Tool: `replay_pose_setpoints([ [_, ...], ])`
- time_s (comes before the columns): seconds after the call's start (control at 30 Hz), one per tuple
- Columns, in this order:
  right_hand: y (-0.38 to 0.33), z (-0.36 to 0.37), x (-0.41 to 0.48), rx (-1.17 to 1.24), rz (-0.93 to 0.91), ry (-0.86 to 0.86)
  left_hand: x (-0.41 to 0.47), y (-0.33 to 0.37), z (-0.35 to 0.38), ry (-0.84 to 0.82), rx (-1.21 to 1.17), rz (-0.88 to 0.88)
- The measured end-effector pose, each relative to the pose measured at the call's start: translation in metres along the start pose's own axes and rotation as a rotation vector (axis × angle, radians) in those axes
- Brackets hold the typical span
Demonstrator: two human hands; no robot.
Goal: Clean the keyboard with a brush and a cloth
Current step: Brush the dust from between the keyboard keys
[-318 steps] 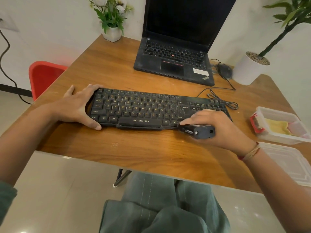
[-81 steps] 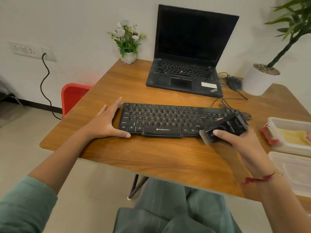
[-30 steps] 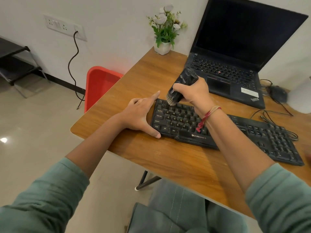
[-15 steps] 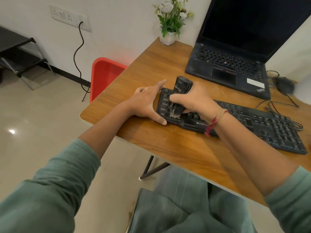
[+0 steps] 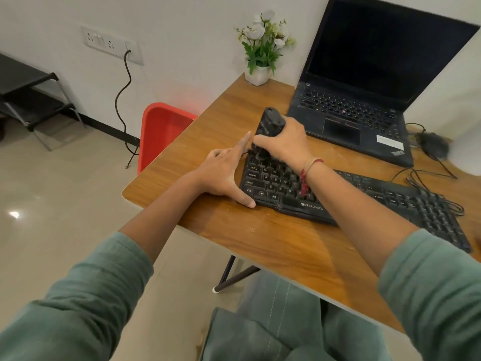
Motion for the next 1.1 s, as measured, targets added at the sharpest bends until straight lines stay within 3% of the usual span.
replay_pose_setpoints([
  [0.1,-0.008,0.008,-0.015,-0.039,-0.106,-0.172,0.001,0.001,0.000,0.034,0.010,-0.003],
  [0.23,-0.013,-0.001,-0.036,-0.016,-0.186,-0.547,0.003,-0.002,0.002,0.009,0.060,0.036],
  [0.3,-0.010,-0.014,-0.032,0.047,-0.156,-0.606,0.003,-0.004,0.003,0.007,0.033,0.038],
  [0.37,-0.006,-0.024,-0.015,0.076,-0.134,-0.406,0.002,-0.003,0.001,0.009,-0.010,0.017],
  [0.47,-0.002,-0.022,-0.001,-0.105,-0.167,-0.070,0.001,0.000,-0.001,-0.014,-0.019,0.006],
  [0.6,0.001,-0.006,-0.032,-0.089,-0.264,-0.229,0.001,-0.002,0.000,0.011,-0.018,-0.003],
  [0.73,0.007,-0.014,-0.075,0.108,-0.284,-0.487,0.002,-0.004,0.000,-0.020,-0.022,0.026],
  [0.83,0.019,-0.043,-0.093,0.314,-0.159,-0.475,0.001,-0.003,0.000,-0.030,-0.026,0.011],
  [0.93,0.038,-0.077,-0.103,0.652,0.073,-0.233,-0.002,0.001,-0.001,-0.018,-0.028,-0.010],
  [1.03,0.063,-0.097,-0.110,0.833,0.278,0.056,-0.005,0.008,-0.002,-0.007,-0.007,0.004],
  [1.1,0.073,-0.095,-0.116,0.942,0.401,0.130,-0.009,0.011,-0.001,0.016,0.016,0.008],
])
Point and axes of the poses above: each hand's wrist, its own x-axis towards the middle knuckle, its own z-axis out of the palm, y = z × x, the point moved 1 cm from there along x, towards the middle knuckle, and after that the axes turned 1 degree about -y, right-handed, at the moved point
